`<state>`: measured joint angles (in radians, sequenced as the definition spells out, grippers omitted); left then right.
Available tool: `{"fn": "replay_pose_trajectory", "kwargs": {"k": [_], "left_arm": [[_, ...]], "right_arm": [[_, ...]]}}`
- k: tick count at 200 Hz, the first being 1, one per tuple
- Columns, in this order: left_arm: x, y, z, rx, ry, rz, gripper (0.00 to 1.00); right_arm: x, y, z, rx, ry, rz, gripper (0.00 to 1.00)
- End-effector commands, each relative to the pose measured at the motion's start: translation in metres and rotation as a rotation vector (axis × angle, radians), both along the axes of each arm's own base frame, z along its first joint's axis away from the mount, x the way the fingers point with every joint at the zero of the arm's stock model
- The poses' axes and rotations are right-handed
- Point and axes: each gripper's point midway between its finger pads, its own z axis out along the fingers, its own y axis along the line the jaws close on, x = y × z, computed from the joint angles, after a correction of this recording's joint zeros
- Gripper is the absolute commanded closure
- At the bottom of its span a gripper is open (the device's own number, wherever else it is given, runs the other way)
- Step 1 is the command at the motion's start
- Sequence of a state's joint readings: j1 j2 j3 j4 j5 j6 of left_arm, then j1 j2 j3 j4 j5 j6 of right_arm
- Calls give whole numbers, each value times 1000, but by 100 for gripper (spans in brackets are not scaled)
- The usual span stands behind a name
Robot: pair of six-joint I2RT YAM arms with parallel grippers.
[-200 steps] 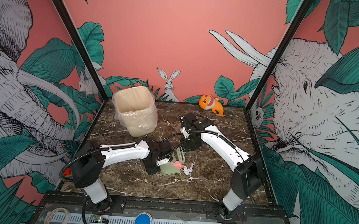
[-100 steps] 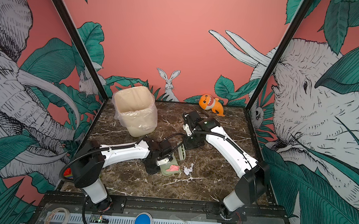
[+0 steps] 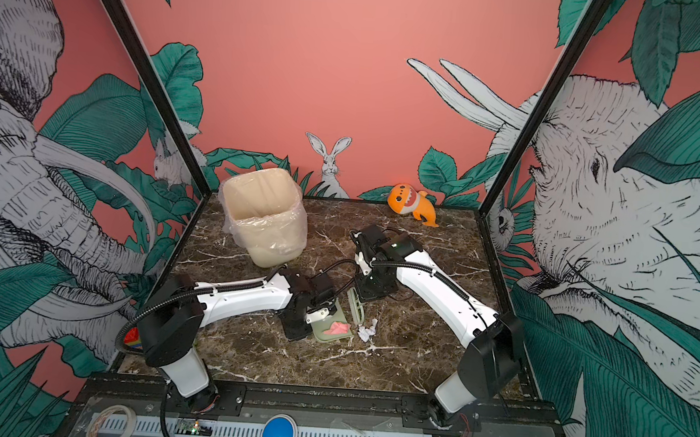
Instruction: Sweep away the paper scraps from the table
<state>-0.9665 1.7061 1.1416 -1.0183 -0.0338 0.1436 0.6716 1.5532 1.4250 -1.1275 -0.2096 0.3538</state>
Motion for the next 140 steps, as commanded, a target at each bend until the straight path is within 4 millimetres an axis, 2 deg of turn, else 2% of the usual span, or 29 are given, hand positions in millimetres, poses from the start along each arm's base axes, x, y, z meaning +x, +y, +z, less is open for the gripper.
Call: {"fn": "replay_pose_trajectory", "kwargs": {"k": [1, 23, 56, 79, 140], "left_arm": [[-1, -2, 5, -10, -4, -13, 86], [-1, -1, 5, -9, -2, -9, 86], [-1, -2, 6, -15, -4, -8, 86], [-2, -2, 7, -20, -6, -5, 86], [-9, -3, 12, -41, -3, 1, 86]], "right_arm": [[-10, 19, 7, 90, 21, 24, 100], [-13, 21, 13, 115, 19, 27, 100], [-15, 7, 17, 83, 6, 23, 100], [-13, -12, 18, 28, -13, 0, 100], [-15, -71, 38, -85, -55, -48, 100]]}}
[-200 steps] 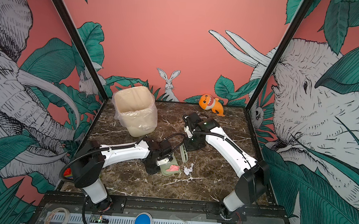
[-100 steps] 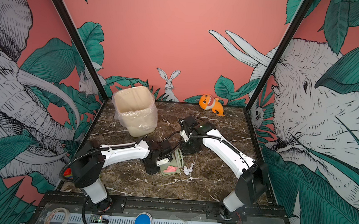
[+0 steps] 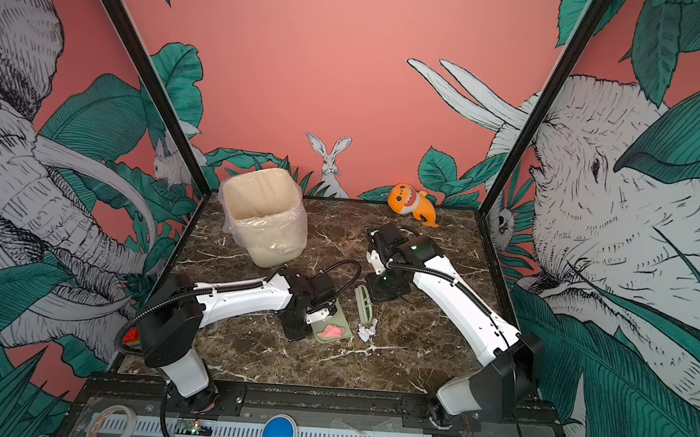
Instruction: Sweep away the paper scraps from the table
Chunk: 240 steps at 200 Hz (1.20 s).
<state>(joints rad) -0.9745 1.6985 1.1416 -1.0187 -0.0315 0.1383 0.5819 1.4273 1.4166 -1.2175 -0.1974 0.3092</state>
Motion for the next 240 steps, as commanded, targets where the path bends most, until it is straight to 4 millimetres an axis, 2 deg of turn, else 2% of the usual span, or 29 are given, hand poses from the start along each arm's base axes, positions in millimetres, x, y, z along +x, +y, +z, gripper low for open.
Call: {"fn": "replay_pose_trajectory", "kwargs": {"k": [1, 37, 78, 131, 174, 237, 240], "left_arm": [[-8, -1, 10, -34, 0, 3, 86], [-18, -2, 12, -22, 15, -13, 86], [-32, -2, 10, 6, 36, -40, 86], [-42, -5, 10, 7, 54, -65, 85], [-40, -19, 9, -27, 57, -75, 86], [-39, -23, 3, -22, 67, -89, 86], [-38, -24, 3, -24, 67, -89, 86]], "right_arm": [[-9, -32, 10, -92, -12, 0, 100], [-14, -63, 0, -205, 14, -16, 100], [-13, -73, -6, -218, 17, -39, 100], [-9, -65, -22, -200, 60, -28, 100], [-6, -55, -30, -162, 86, -23, 100], [-5, -45, -36, -123, 109, -23, 100], [-10, -47, -43, -133, 132, -23, 100]]}}
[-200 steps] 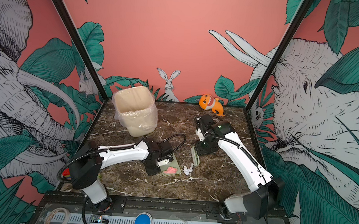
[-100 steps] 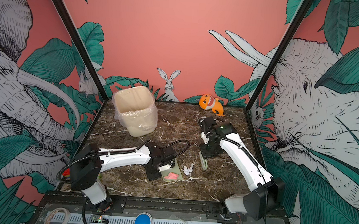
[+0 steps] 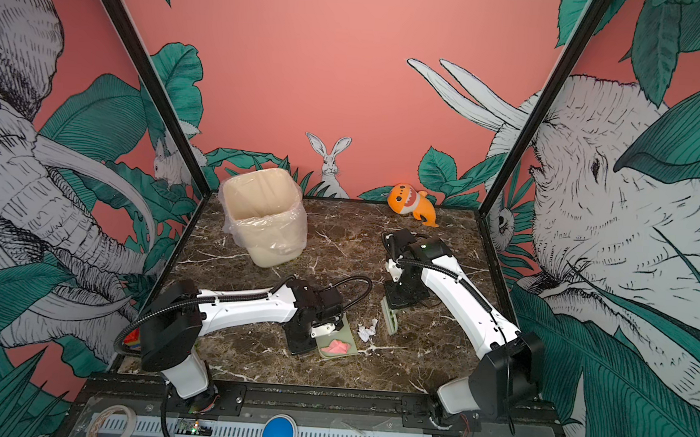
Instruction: Sweep away the paper scraps from the table
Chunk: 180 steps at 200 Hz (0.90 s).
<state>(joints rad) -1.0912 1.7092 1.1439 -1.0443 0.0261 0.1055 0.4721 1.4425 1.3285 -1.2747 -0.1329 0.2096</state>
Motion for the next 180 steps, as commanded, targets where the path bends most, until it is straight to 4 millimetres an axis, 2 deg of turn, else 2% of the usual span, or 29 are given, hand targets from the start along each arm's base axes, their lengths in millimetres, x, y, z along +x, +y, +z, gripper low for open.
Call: {"fn": "replay_pose_trajectory", "kwargs": {"k": [1, 86, 154, 180], "left_arm": [[0, -8, 5, -26, 3, -11, 86], [4, -21, 5, -47, -10, -23, 86], [0, -17, -1, -25, 0, -29, 86], [0, -18, -2, -24, -1, -27, 86]], "right_arm": [[-7, 1, -11, 10, 45, -4, 100], [-16, 7, -18, 42, 68, -15, 100], [-14, 37, -16, 104, 60, 15, 100], [-13, 50, -9, 132, 45, 29, 100]]}}
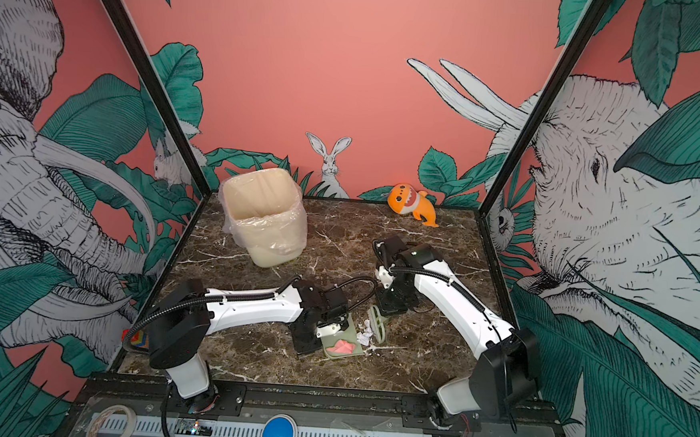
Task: Sweep away the paper scraps from the table
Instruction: 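Sweep the white crumpled scrap into the dustpan with the right gripper's brush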
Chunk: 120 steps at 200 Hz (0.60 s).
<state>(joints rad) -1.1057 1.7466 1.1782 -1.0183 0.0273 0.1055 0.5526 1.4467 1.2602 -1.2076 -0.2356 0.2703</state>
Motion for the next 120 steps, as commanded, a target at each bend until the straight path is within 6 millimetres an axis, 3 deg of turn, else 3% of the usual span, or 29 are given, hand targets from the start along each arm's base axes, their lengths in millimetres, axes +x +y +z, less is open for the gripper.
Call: {"fn": "replay_pose_trajectory", "kwargs": {"k": [1, 55, 78, 81, 120], "left_arm": [[-3, -2, 1, -3, 8, -14, 86], [-2, -3, 0, -6, 3, -14, 86], [-3, -2, 0, -8, 3, -13, 86], [-3, -2, 0, -7, 3, -12, 86], [-3, -1, 0, -9, 0, -14, 86]], "right_arm": [[7, 17, 7, 48, -21, -2, 100], [5, 47, 20, 167, -35, 4, 100], [5, 35, 21, 118, -58, -3, 100], [9, 34, 29, 119, -82, -3, 100], [11, -3, 30, -35, -104, -6, 100]]}}
